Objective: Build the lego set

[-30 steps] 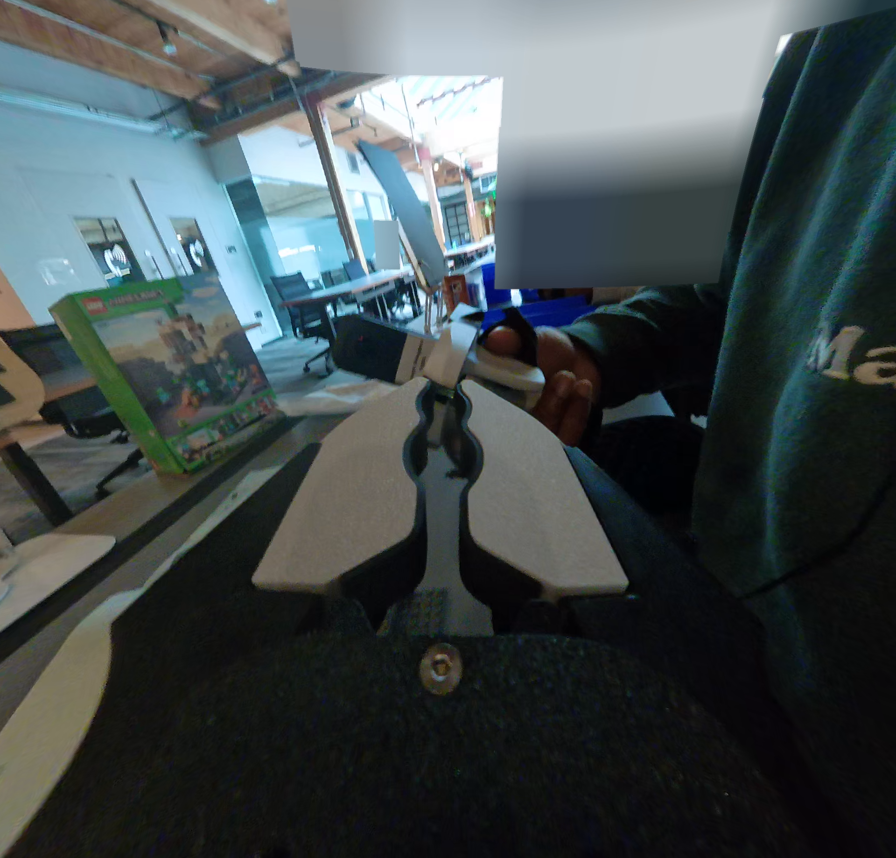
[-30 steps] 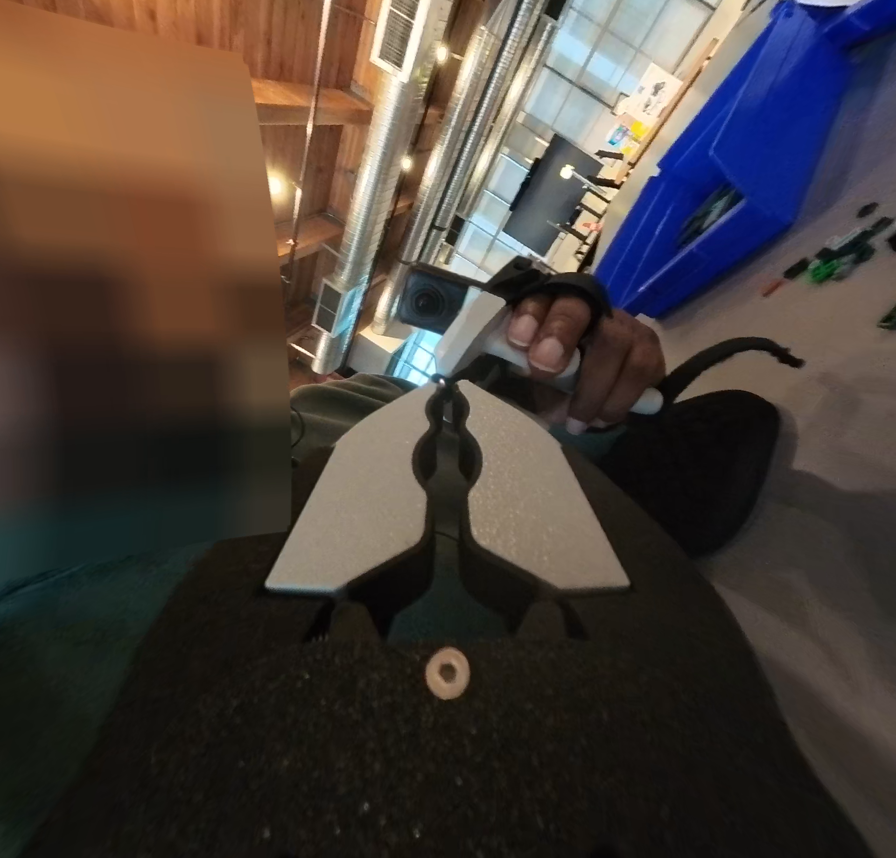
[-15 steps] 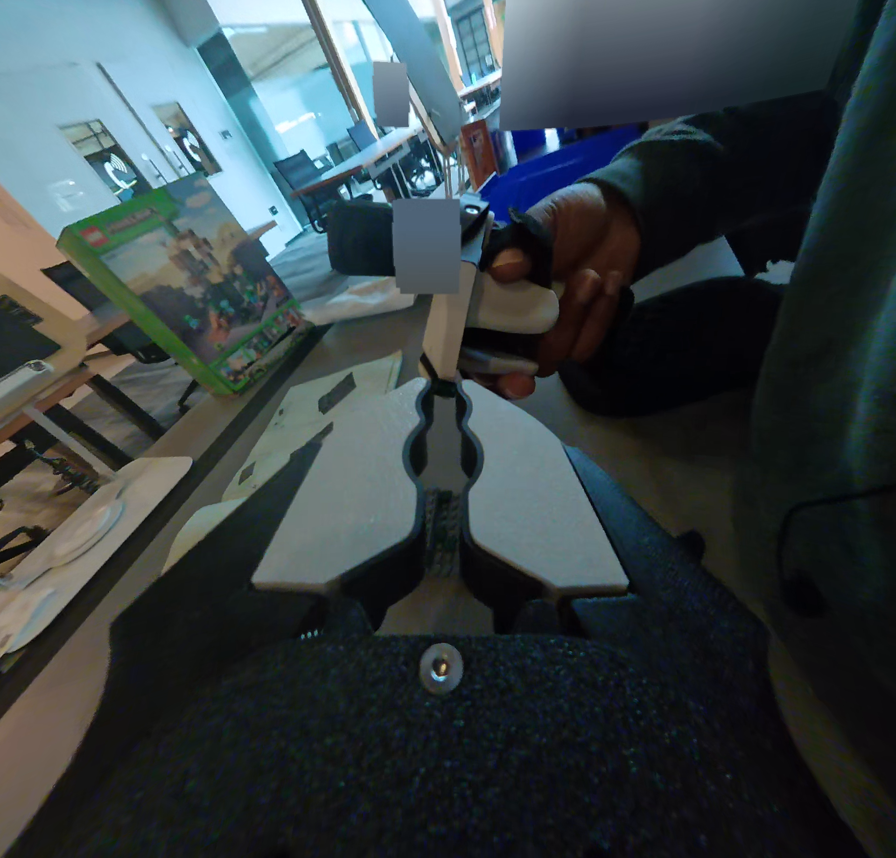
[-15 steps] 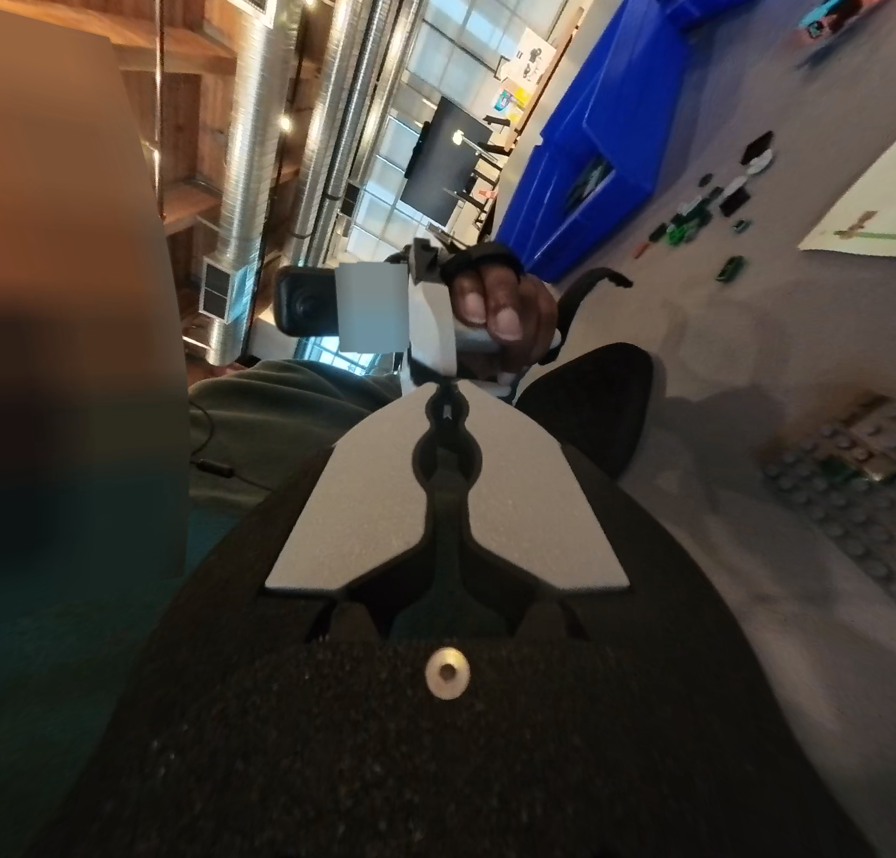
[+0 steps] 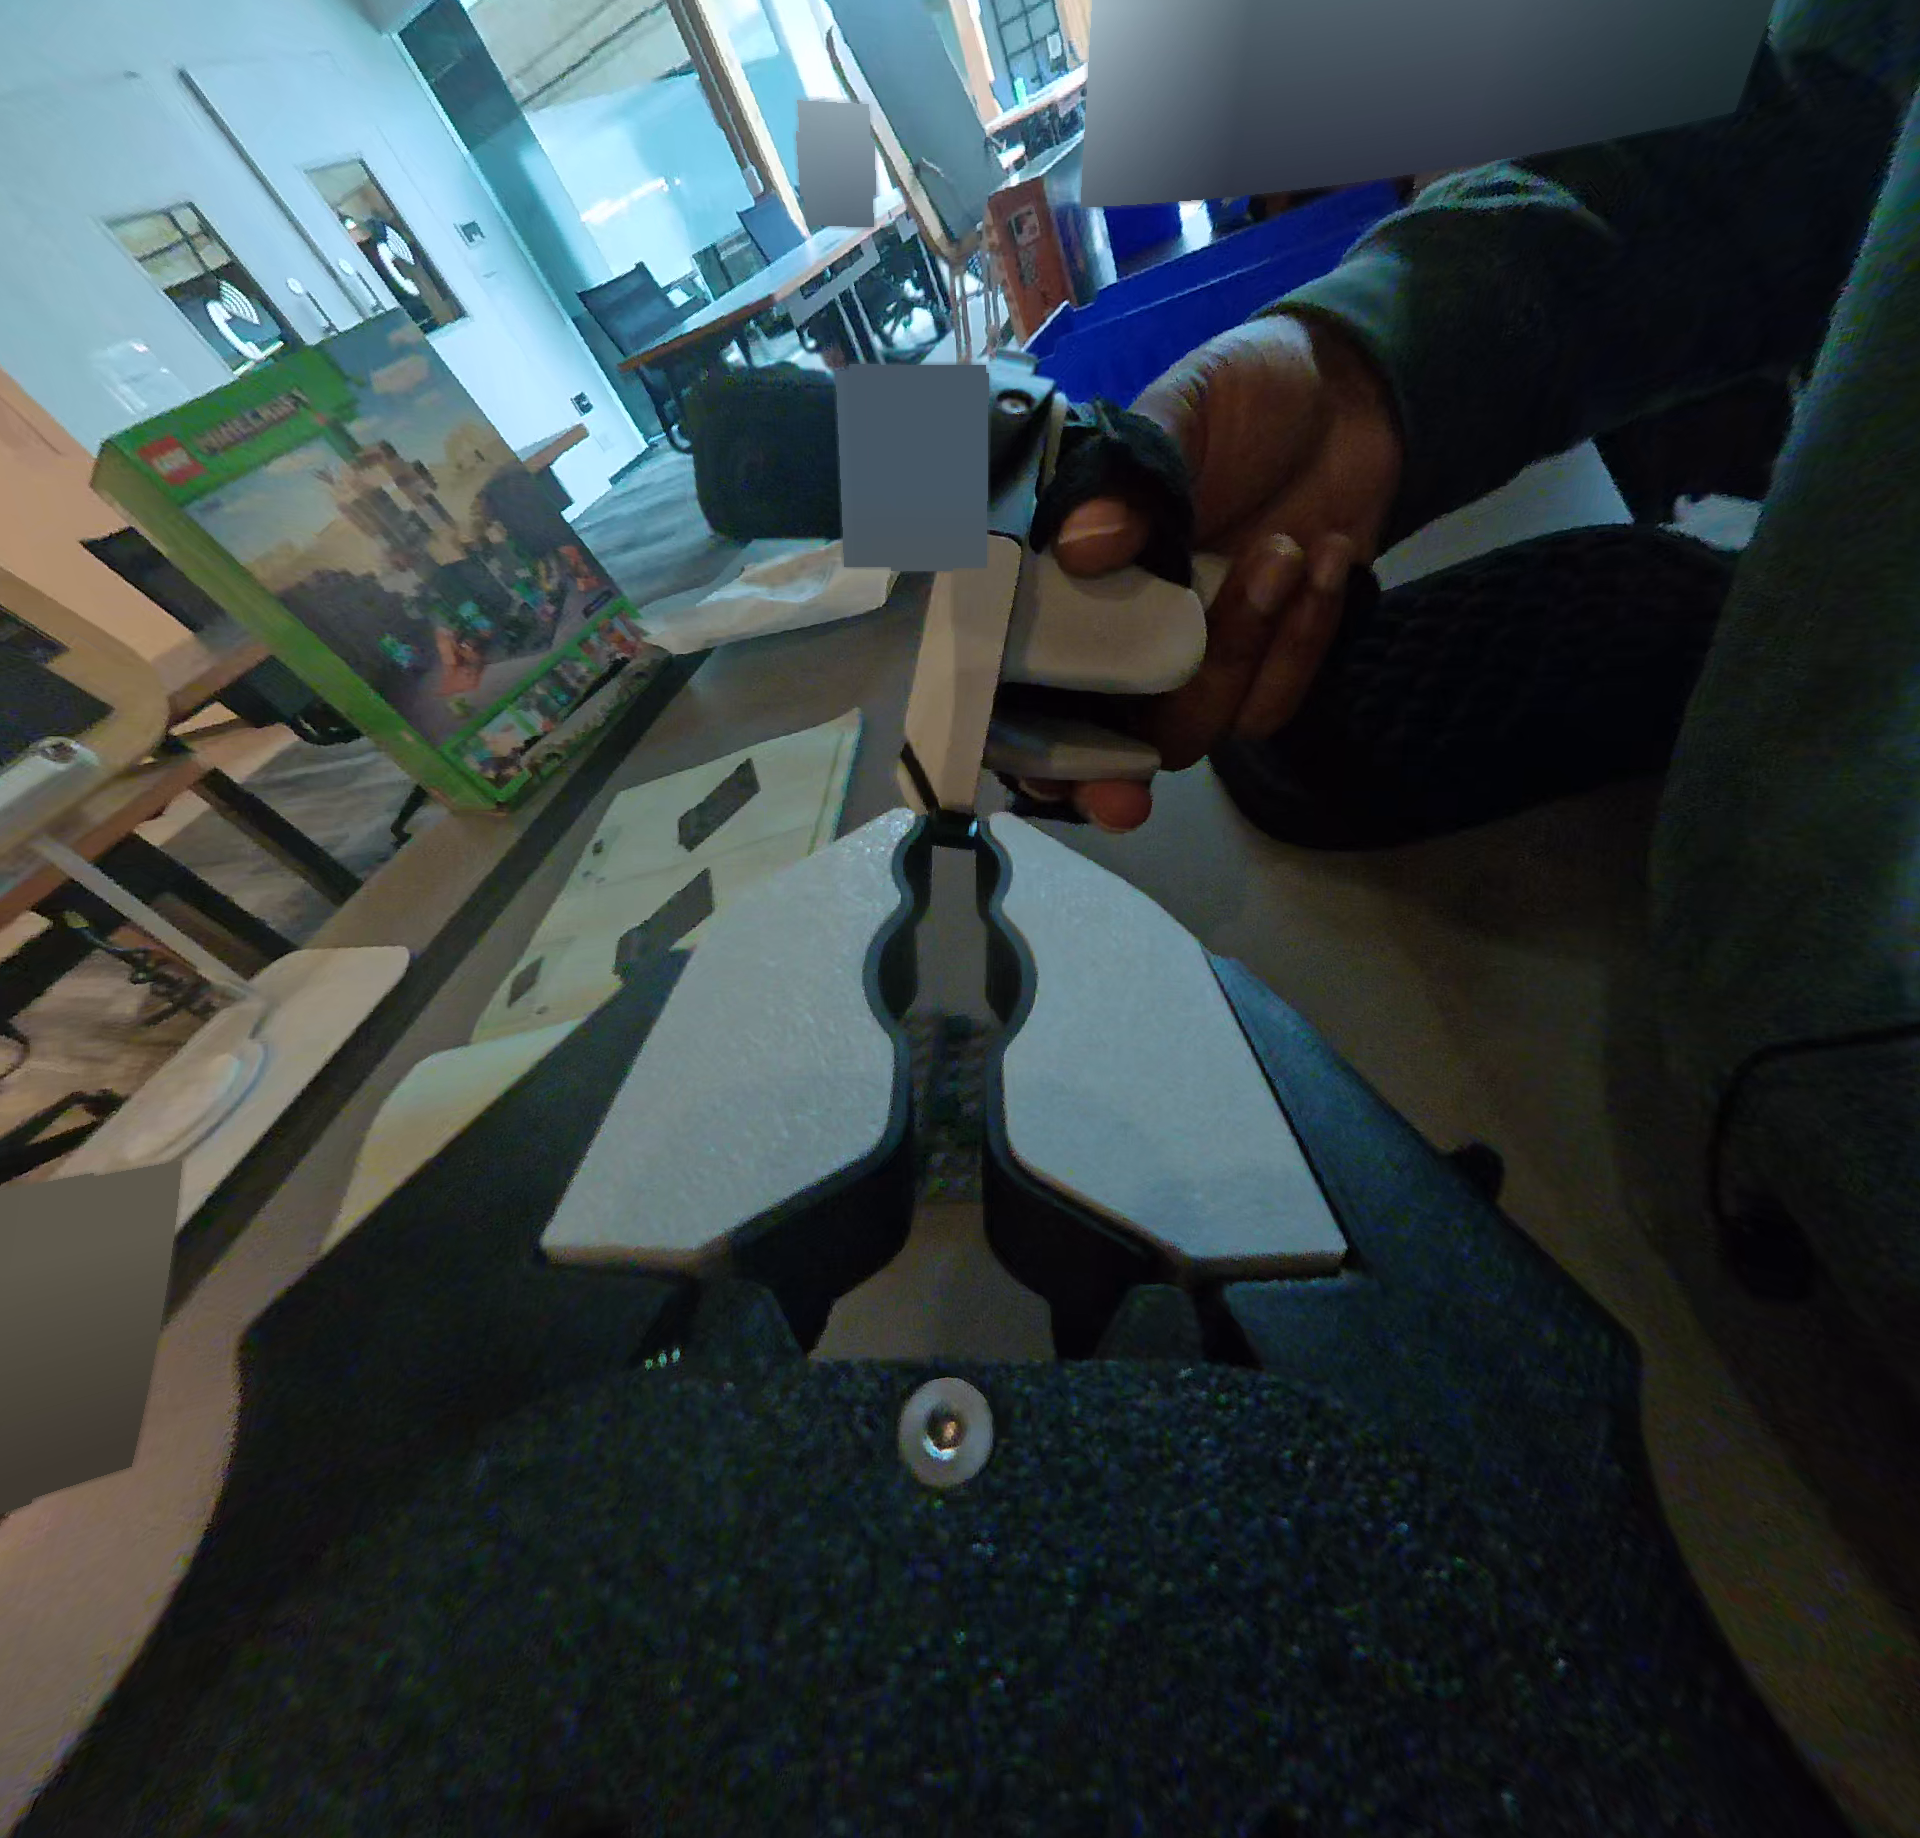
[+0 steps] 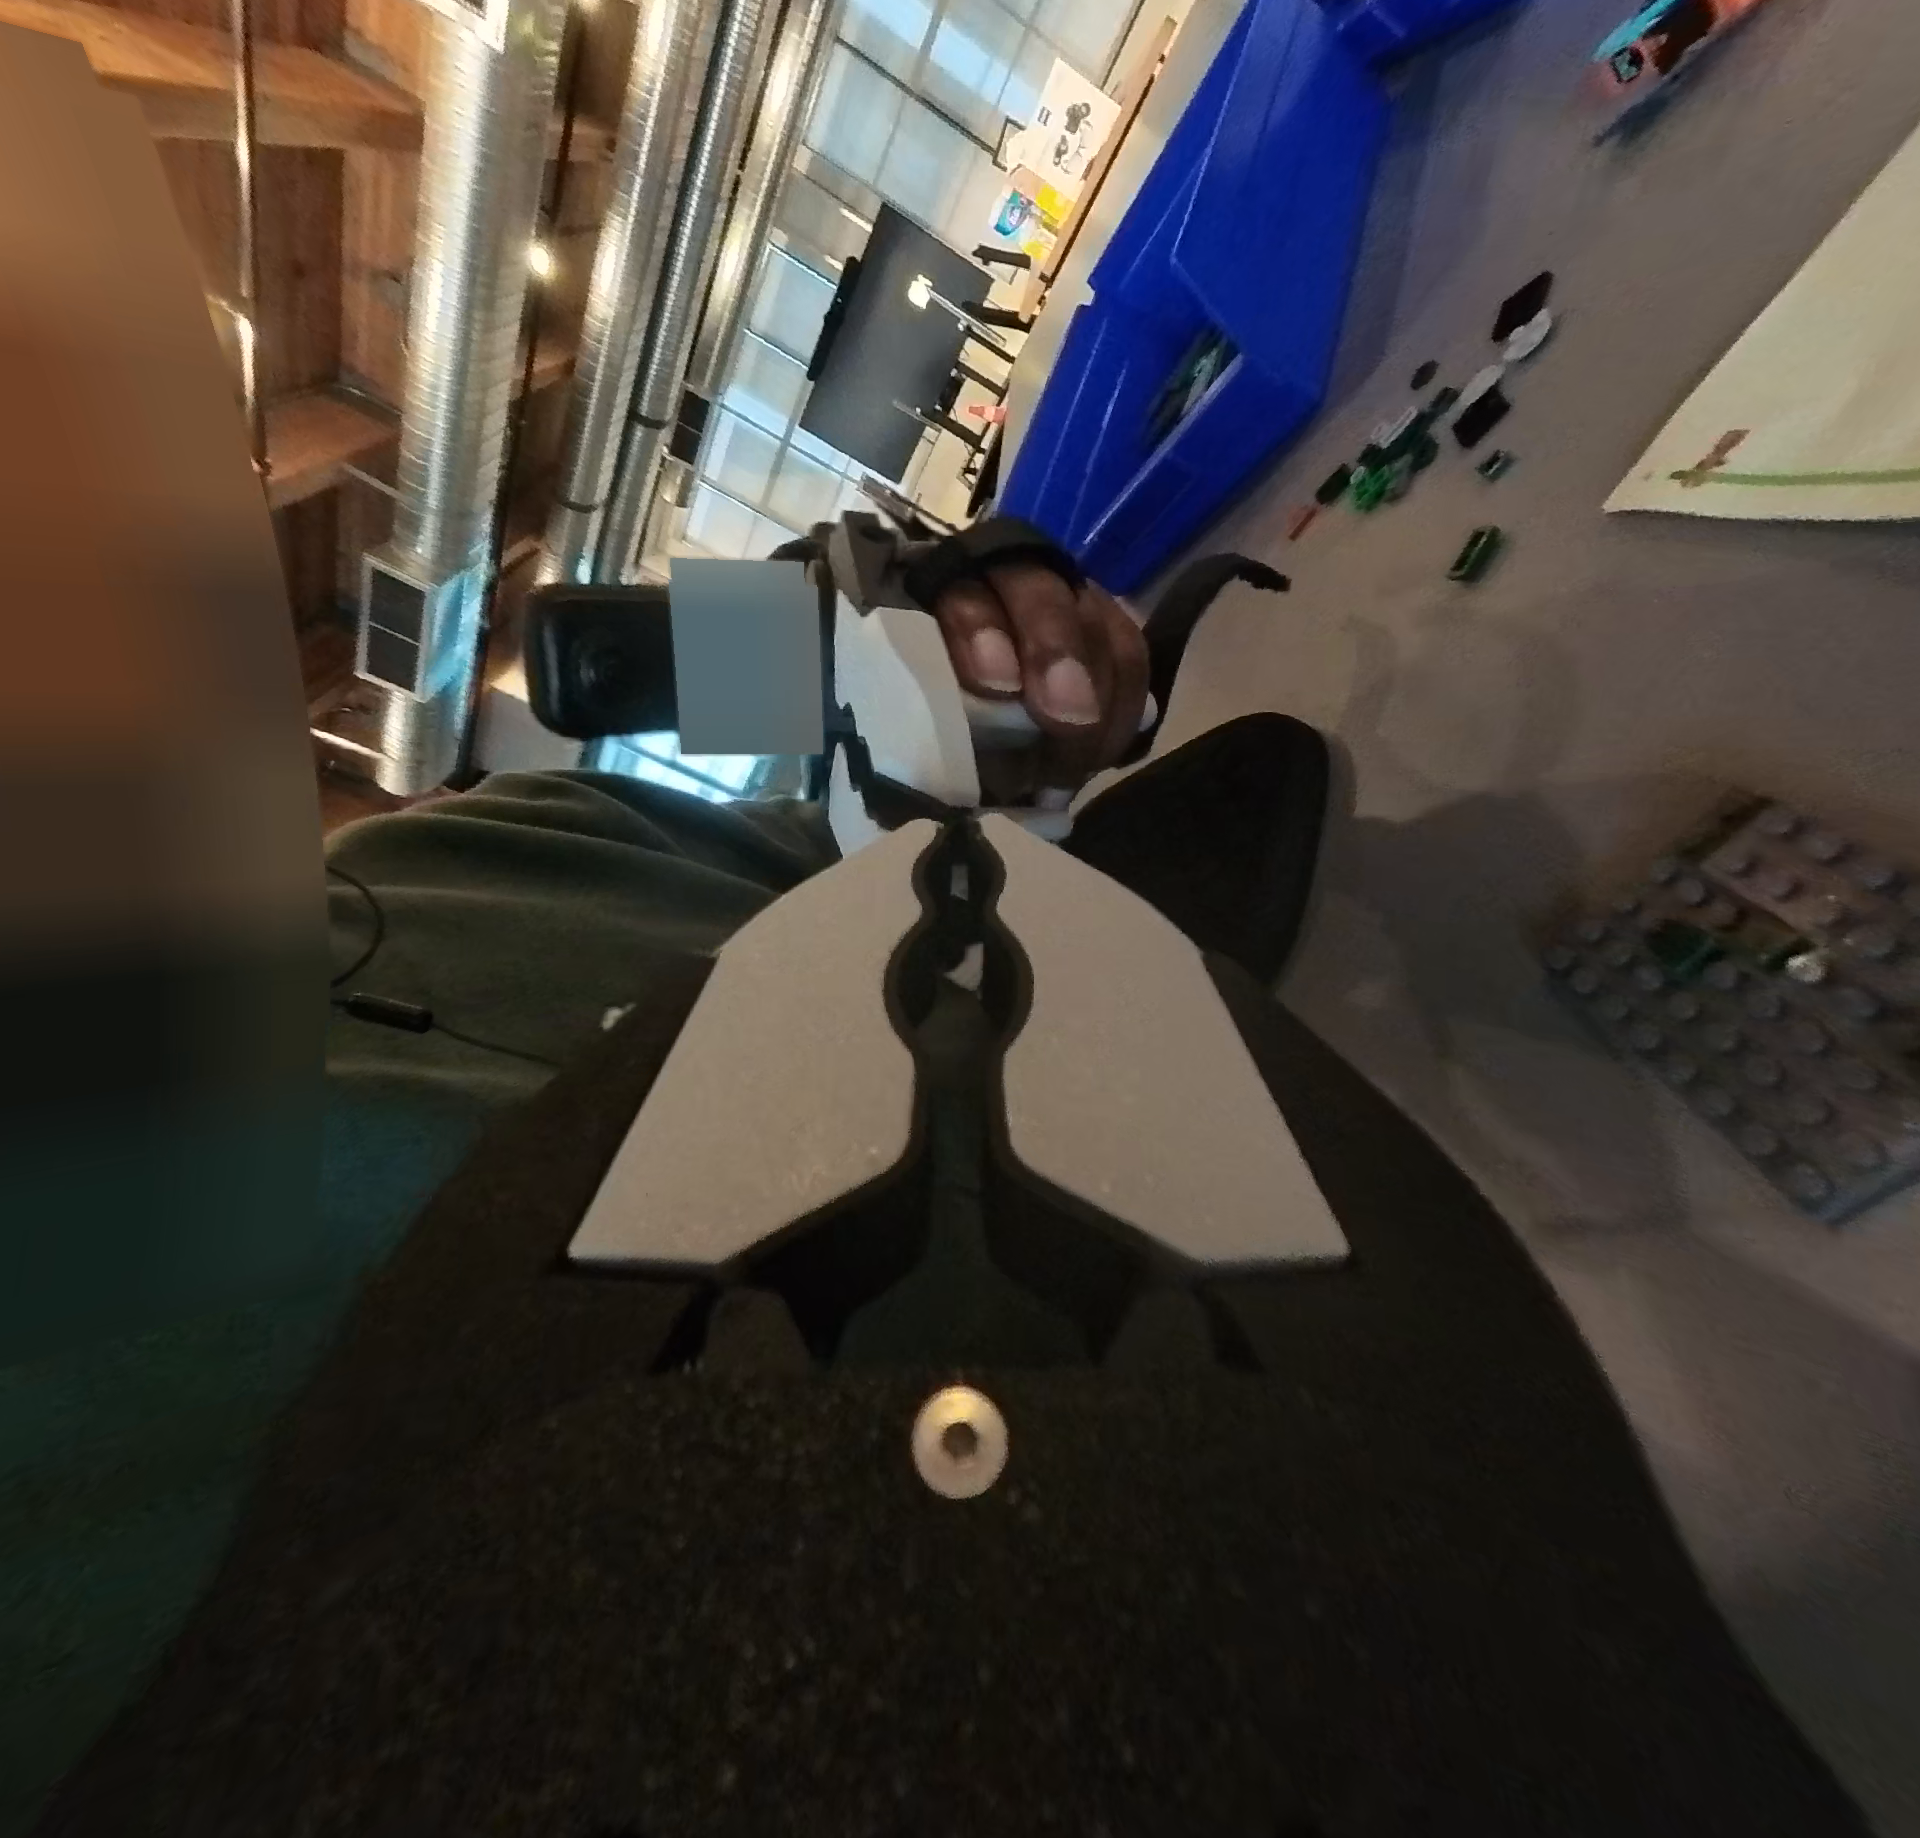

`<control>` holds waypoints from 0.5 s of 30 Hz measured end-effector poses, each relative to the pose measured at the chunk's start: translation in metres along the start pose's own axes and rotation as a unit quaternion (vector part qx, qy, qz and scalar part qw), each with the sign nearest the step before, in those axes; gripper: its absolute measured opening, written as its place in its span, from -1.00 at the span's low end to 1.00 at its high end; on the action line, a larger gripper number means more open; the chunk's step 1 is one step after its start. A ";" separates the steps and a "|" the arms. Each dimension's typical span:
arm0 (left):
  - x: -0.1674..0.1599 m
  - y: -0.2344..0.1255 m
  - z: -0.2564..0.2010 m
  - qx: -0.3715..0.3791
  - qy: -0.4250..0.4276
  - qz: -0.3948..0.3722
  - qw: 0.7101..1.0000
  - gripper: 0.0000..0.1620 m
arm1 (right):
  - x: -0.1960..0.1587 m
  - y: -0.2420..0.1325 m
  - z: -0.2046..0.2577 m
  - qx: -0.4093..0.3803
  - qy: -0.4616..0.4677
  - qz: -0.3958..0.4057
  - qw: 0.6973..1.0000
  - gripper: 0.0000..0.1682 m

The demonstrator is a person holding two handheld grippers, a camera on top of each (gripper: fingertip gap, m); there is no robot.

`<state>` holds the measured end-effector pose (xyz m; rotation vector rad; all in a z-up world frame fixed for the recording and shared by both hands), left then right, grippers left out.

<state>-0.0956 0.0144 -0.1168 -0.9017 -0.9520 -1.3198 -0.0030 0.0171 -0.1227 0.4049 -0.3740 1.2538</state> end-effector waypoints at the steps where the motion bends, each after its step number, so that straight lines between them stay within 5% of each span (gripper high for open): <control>1: -0.001 0.000 0.000 -0.002 -0.010 -0.005 1.000 -0.90 | 0.000 0.000 0.001 0.001 -0.013 0.002 1.000 -0.97; 6: -0.004 0.001 0.004 -0.008 -0.085 -0.029 0.996 -0.91 | 0.003 -0.011 0.005 -0.004 -0.194 0.014 0.981 -0.79; 11: -0.009 0.005 0.006 -0.026 -0.151 -0.046 0.987 -0.91 | -0.001 -0.022 0.004 -0.081 -0.485 0.060 0.869 -0.82; 13: -0.011 0.008 0.006 -0.034 -0.162 -0.048 0.985 -0.91 | -0.005 -0.022 0.002 -0.094 -0.545 0.083 0.829 -0.81; 15: -0.013 0.011 0.004 -0.043 -0.168 -0.050 0.984 -0.91 | -0.008 -0.020 -0.001 -0.098 -0.557 0.100 0.819 -0.80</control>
Point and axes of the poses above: each gripper's, where its closed fingertips meet, y out along the fingers, x out of its top, z = x × y across the jaws, the point moved 5 cm from there along -y, back along the fingers, and after that the axes turned 10 degrees about -z, right-handed, at the moved point
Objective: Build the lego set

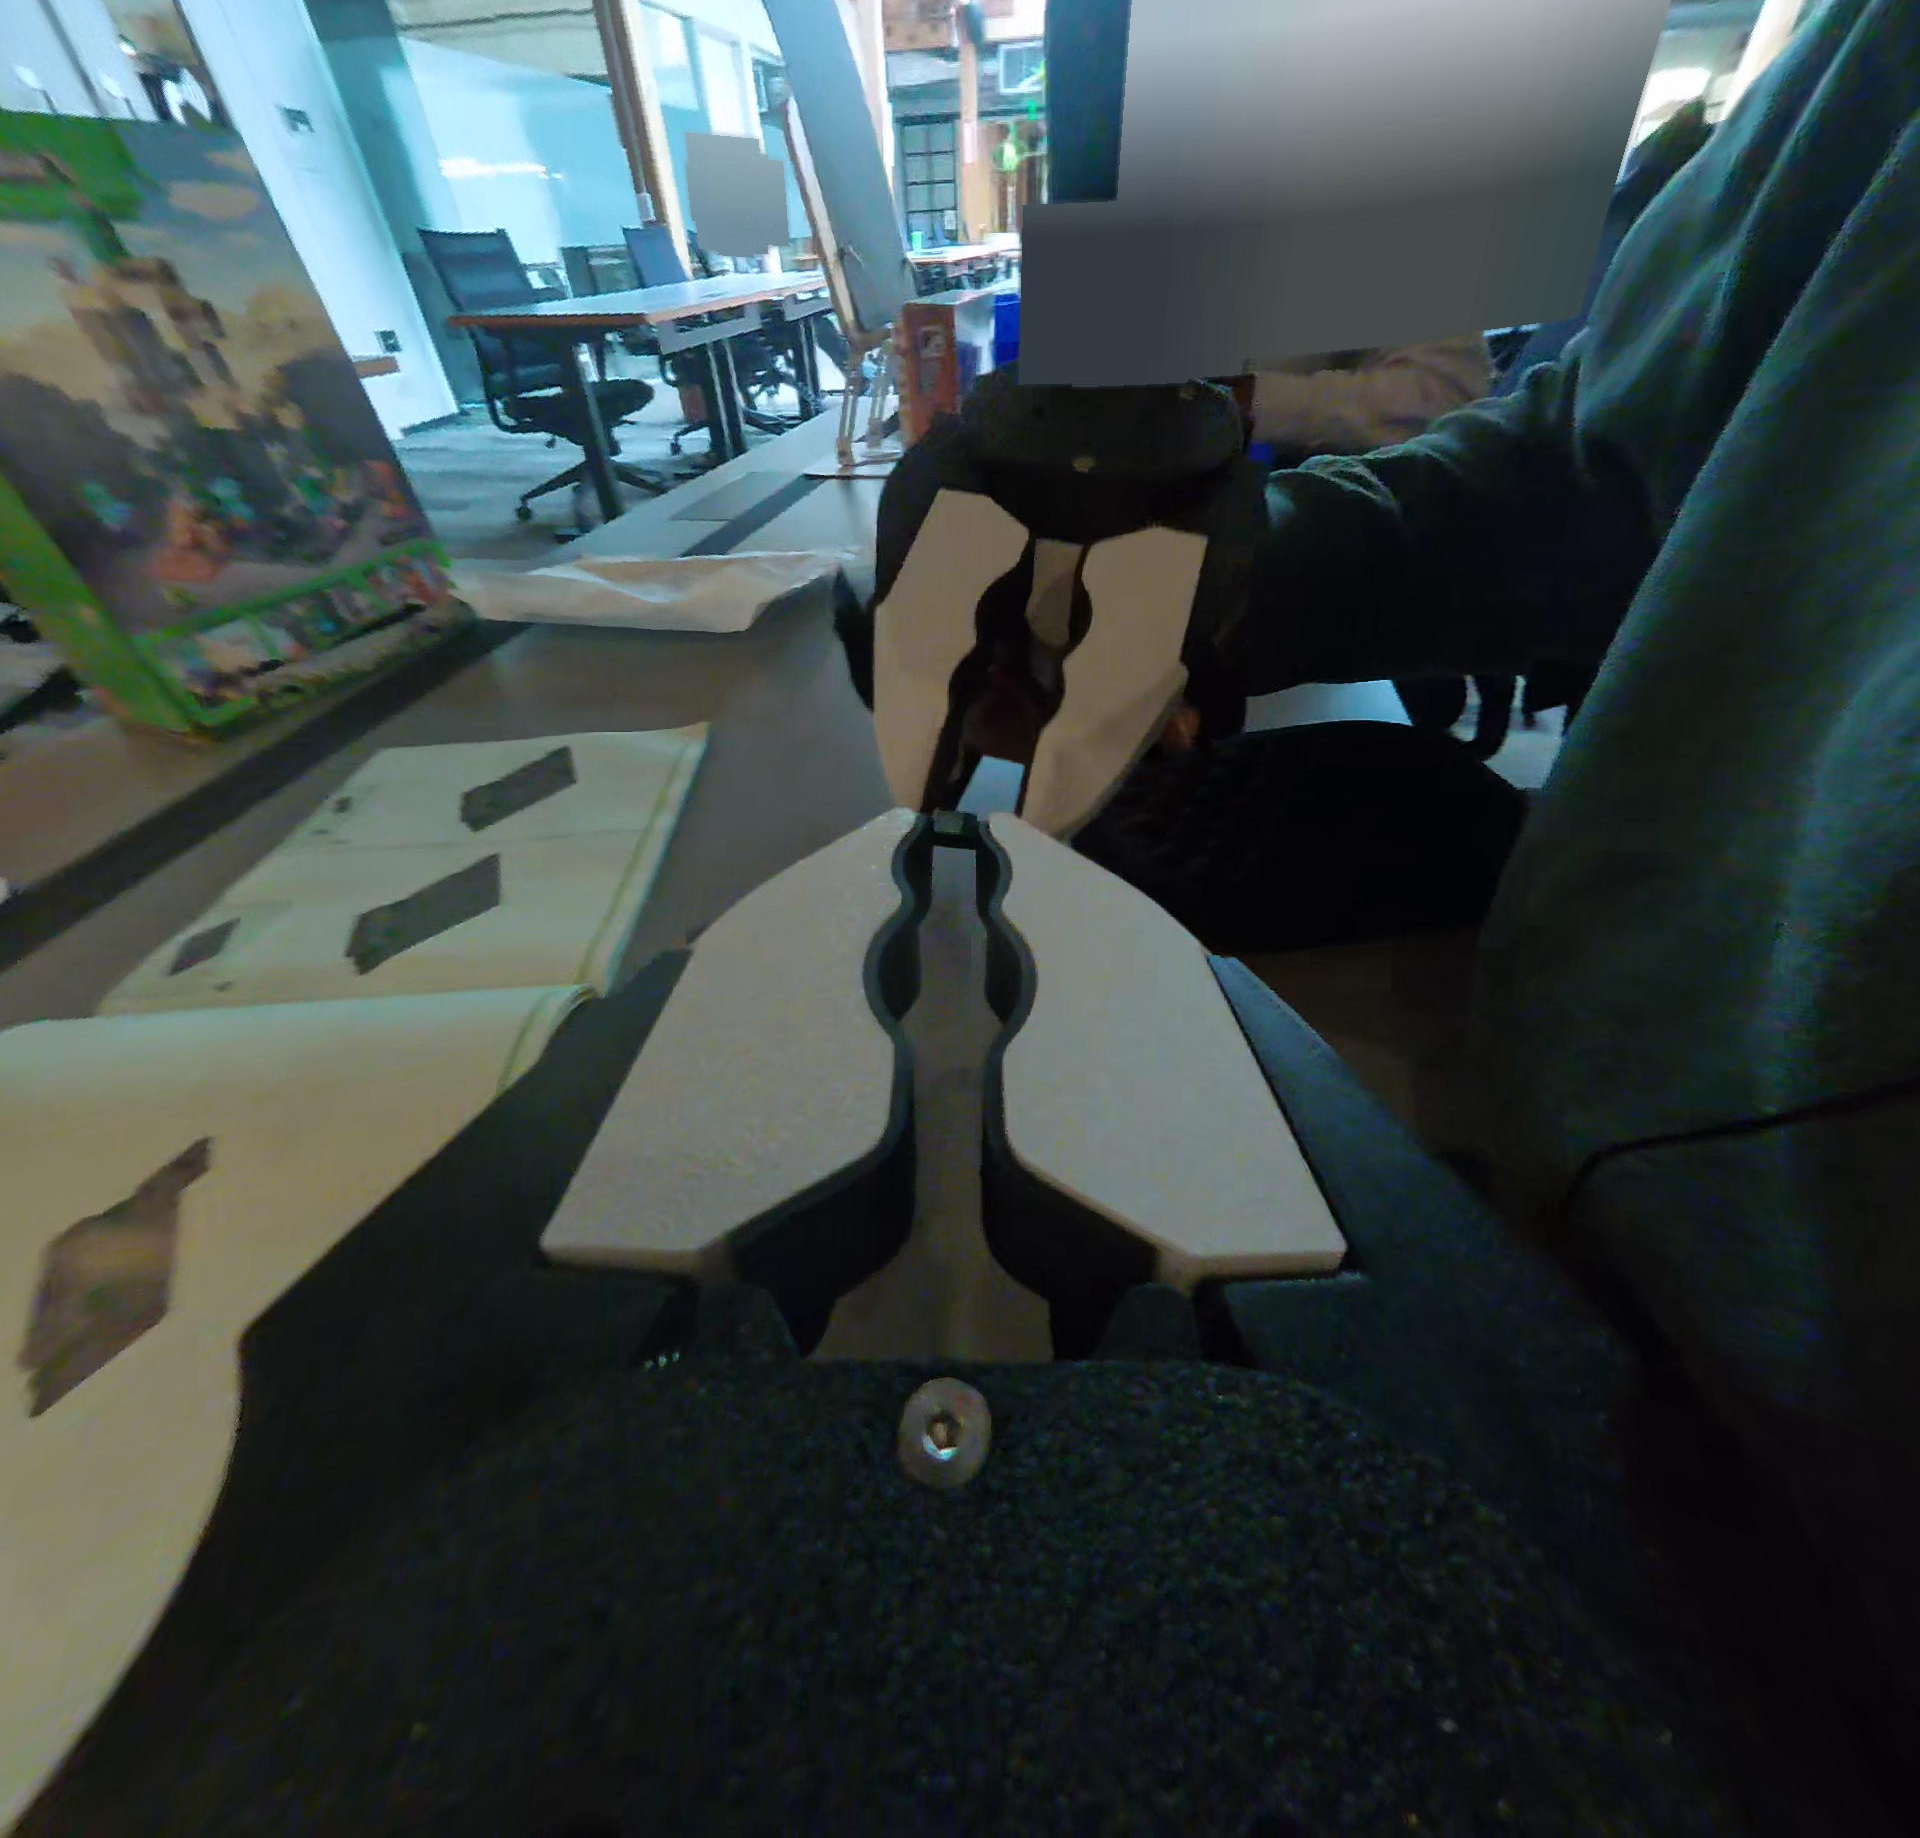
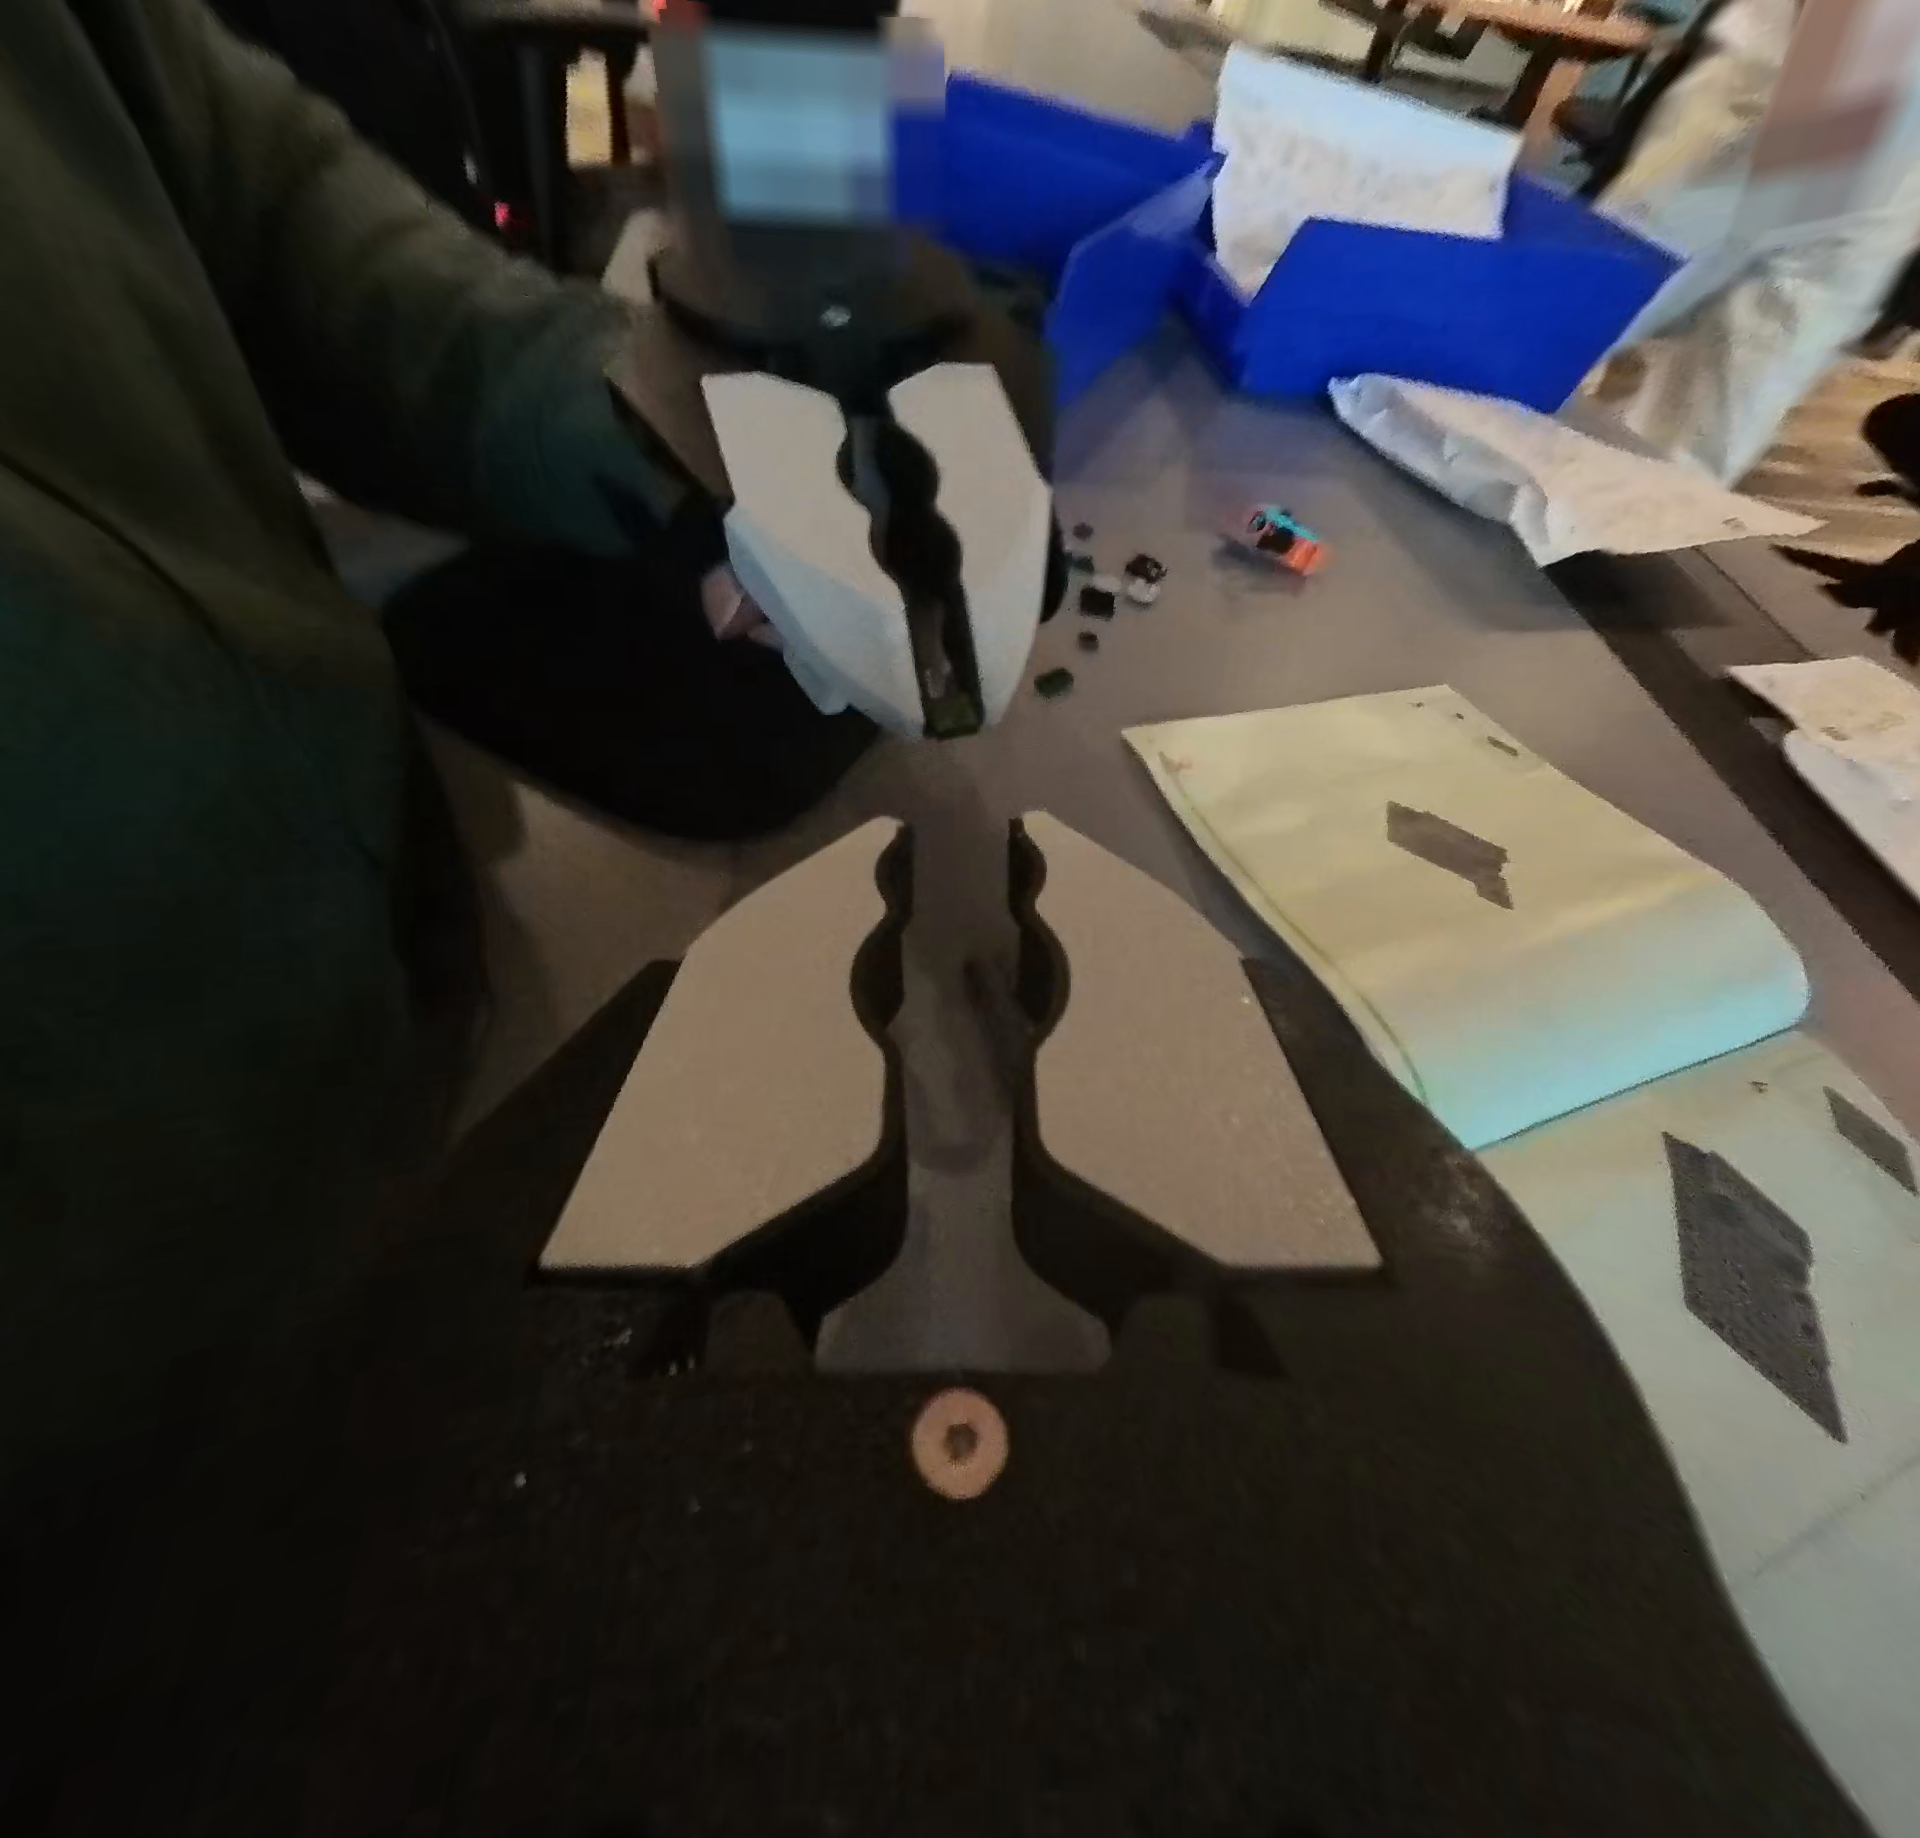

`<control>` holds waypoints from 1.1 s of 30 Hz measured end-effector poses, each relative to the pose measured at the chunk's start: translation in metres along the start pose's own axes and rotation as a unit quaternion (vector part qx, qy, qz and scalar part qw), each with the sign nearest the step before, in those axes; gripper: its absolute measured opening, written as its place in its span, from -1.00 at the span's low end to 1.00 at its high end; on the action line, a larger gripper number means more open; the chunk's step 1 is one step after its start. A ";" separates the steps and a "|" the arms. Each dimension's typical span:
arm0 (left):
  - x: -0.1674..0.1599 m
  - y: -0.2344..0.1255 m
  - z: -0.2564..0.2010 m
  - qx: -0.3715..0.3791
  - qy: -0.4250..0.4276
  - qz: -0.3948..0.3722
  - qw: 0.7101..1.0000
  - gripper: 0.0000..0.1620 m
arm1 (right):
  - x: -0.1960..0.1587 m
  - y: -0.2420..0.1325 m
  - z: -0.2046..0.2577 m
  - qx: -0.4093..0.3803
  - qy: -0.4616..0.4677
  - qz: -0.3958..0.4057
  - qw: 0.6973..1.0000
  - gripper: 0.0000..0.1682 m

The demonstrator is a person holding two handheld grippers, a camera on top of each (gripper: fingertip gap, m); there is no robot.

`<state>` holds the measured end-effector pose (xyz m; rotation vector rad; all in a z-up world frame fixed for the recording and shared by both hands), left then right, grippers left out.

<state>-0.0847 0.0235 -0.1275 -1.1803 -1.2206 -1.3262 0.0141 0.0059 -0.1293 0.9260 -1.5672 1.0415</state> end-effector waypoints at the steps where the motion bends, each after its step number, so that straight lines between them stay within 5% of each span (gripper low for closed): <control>1: -0.002 0.002 0.000 -0.002 0.000 0.003 1.000 -0.91 | -0.001 0.001 0.000 0.001 0.000 0.001 1.000 -0.79; 33: -0.005 0.010 -0.003 -0.039 0.035 0.037 0.998 -0.91 | 0.013 0.001 0.000 0.067 -0.056 0.050 0.995 -0.91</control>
Point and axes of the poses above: each gripper's, where its closed fingertips meet, y out along the fingers, x out of its top, z = x × y across the jaws, the point moved 5 cm from there along -y, back along the fingers, and after that the axes turned 10 degrees about -z, right-handed, at the moved point
